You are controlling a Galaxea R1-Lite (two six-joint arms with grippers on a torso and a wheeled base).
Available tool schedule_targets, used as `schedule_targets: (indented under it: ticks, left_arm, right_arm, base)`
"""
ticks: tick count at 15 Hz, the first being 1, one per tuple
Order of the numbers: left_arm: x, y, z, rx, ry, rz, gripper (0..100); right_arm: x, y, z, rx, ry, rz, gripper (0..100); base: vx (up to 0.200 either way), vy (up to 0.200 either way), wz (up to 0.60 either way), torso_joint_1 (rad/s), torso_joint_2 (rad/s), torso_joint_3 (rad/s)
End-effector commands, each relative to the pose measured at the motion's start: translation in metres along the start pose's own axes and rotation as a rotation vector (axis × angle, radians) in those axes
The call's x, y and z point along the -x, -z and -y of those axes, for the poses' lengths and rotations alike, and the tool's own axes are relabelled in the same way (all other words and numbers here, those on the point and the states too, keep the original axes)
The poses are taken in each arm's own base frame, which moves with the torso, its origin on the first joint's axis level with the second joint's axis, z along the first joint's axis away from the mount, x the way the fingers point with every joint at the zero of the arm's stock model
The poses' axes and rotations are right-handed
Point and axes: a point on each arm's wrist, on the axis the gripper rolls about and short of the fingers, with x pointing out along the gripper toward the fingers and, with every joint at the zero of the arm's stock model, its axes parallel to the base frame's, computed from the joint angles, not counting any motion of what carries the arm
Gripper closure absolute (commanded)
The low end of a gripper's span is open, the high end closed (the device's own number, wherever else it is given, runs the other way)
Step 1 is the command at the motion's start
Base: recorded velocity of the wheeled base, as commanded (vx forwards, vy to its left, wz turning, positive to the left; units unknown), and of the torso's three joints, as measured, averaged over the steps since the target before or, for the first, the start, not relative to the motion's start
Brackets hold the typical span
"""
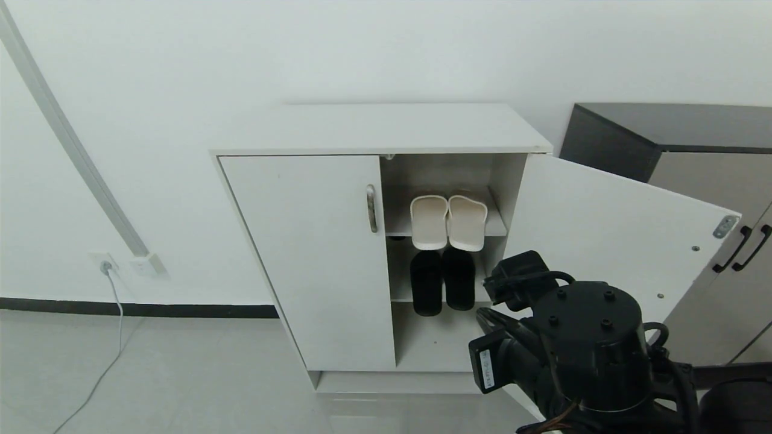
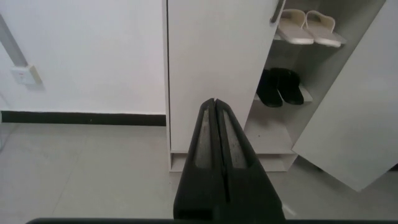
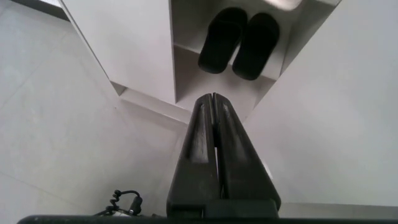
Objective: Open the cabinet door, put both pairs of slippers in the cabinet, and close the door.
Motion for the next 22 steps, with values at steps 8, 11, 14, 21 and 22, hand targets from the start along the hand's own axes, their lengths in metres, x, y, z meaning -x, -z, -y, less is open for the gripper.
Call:
schedule_targets:
  ticks: [8, 11, 14, 21, 22]
  left_arm:
    - [0.0, 0.0, 0.0, 0.001, 0.0, 0.0, 100]
    - [0.0, 0.0, 0.0, 0.001, 0.0, 0.0, 100]
    - [0.0, 0.0, 0.0, 0.001, 0.0, 0.0, 100]
    - [0.0, 0.0, 0.0, 0.001, 0.0, 0.0, 100]
    - [0.0, 0.0, 0.0, 0.001, 0.0, 0.0, 100]
  right_arm:
    - [0.0008, 0.0001, 0.0006, 0.0, 0.001, 0.001, 100]
    - [0.0008, 0.0001, 0.0006, 0.0, 0.001, 0.001, 100]
    - [0.0009, 0.0005, 0.0007, 0.001, 0.002, -0.001, 100]
    - [0.0007, 0.0021, 0.0009, 0.006, 0.002, -0.005, 100]
    - [0.001, 0.0017, 0.001, 0.005, 0.002, -0.004, 100]
  base:
    - [0.0, 0.0, 0.0, 0.181, -0.49, -0.32]
    - [0.0, 0.0, 0.0, 0.214, -0.52, -0.317]
    - [0.0, 0.0, 0.0, 0.232, -0.55, -0.318]
    - [0.0, 0.0, 0.0, 0.252, -0.57, -0.318]
    - [0.0, 0.0, 0.0, 0.188, -0.42, -0.232]
